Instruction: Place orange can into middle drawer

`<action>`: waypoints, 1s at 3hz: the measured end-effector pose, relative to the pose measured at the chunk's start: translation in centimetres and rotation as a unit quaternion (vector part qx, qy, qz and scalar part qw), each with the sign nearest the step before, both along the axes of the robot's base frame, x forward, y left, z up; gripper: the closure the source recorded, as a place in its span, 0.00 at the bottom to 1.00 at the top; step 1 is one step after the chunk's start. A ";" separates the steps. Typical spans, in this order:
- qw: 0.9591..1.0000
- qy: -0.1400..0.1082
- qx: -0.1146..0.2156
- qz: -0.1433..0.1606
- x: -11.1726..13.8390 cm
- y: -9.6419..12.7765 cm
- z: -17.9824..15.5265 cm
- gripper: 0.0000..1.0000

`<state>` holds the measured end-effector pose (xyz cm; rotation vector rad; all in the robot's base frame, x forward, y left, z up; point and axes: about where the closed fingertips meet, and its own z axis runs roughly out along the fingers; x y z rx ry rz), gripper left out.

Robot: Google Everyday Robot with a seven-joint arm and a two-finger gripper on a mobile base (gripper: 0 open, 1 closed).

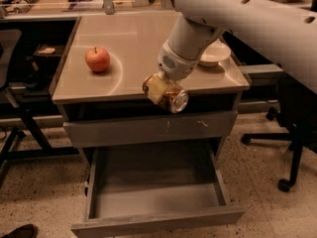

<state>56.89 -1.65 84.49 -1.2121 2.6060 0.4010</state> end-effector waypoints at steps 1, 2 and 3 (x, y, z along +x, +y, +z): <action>1.000 0.000 0.000 0.000 0.0 0.0 0.0 1.00; 0.999 0.029 0.006 -0.013 -1.8 0.2 -2.8 1.00; 0.995 0.088 0.020 -0.037 -5.2 0.5 -8.6 1.00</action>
Offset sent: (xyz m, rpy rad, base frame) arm -0.0585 0.0053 -0.0920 0.0390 0.1948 -0.0868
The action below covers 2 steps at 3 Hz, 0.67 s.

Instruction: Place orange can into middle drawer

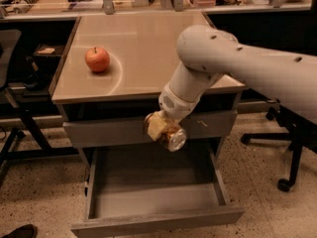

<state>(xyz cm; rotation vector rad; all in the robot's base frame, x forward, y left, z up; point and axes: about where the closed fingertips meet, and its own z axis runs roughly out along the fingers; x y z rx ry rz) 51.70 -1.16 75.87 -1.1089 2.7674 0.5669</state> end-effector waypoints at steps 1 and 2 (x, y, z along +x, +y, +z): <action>0.999 0.048 0.015 -0.021 -2.7 -0.2 -4.8 1.00; 0.999 0.048 0.015 -0.022 -2.8 -0.2 -4.8 1.00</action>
Offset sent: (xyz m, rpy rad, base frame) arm -0.0203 -0.0014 -0.0364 0.0244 0.0729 -0.0344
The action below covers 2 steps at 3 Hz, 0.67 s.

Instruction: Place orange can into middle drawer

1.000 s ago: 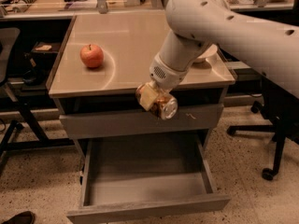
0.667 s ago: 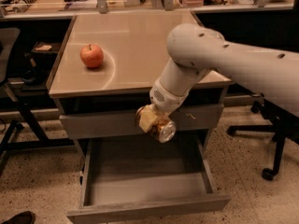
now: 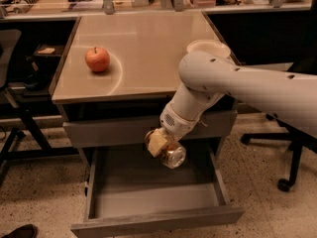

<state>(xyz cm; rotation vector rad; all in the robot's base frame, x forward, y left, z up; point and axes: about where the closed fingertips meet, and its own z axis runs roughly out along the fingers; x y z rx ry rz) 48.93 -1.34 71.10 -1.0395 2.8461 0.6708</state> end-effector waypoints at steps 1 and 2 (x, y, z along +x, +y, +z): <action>1.000 0.024 0.008 -0.016 -1.8 -0.8 -1.2 1.00; 0.997 0.062 0.023 -0.050 -3.5 -2.0 -5.2 1.00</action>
Offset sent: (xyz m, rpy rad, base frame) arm -0.0509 -0.0368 -0.1018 0.0855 0.2113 -0.1893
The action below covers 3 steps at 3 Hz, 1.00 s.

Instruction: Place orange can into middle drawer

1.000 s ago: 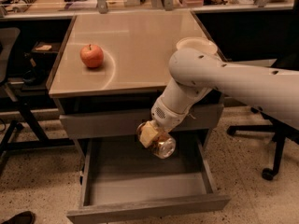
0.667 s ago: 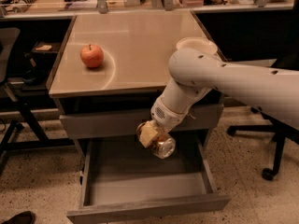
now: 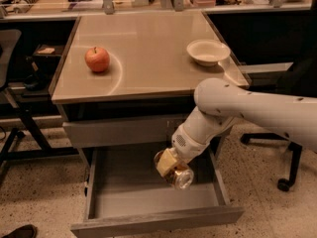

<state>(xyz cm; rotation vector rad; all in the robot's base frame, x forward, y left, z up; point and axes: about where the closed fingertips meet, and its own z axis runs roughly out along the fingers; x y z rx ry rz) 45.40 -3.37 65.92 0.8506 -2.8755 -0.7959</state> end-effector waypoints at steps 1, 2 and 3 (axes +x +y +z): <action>0.999 0.030 0.003 -0.024 0.2 -0.7 -3.6 1.00; 0.999 0.031 0.003 -0.024 0.2 -0.6 -3.7 1.00; 0.998 0.025 0.018 -0.050 1.1 -0.4 -6.6 1.00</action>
Offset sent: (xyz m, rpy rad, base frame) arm 0.0020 -0.0061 -0.0286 0.0048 0.0462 -0.0423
